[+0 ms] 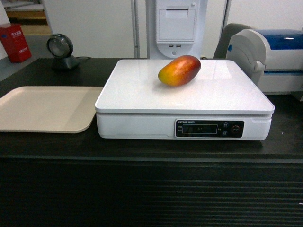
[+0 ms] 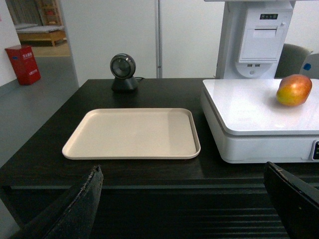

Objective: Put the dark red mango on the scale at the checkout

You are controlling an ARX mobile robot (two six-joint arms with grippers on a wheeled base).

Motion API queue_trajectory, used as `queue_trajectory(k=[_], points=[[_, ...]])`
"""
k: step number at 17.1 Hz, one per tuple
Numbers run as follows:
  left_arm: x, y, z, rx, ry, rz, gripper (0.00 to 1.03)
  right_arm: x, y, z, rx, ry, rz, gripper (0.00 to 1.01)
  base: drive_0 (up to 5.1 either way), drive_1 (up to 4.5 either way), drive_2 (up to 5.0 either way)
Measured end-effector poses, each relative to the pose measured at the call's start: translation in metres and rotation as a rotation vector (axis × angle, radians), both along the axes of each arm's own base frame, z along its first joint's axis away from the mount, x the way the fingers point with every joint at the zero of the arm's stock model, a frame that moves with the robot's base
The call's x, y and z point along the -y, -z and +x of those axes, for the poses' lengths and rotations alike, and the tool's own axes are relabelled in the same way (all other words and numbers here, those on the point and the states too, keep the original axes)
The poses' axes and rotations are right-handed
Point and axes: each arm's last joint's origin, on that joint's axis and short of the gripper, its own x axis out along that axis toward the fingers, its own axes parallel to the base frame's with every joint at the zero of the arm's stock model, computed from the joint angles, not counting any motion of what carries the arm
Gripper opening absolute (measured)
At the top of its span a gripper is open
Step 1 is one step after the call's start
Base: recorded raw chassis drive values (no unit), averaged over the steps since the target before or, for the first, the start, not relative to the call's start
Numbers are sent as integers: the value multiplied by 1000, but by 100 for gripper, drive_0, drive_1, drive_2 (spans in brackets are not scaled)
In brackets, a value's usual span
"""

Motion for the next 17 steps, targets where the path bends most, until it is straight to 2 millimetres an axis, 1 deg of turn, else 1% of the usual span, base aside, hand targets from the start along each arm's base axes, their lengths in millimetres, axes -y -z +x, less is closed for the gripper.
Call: queue_trajectory(k=[17], points=[[0, 0, 0, 0, 0, 1, 98, 0, 0, 0, -1, 0, 1, 98, 0, 0, 0]])
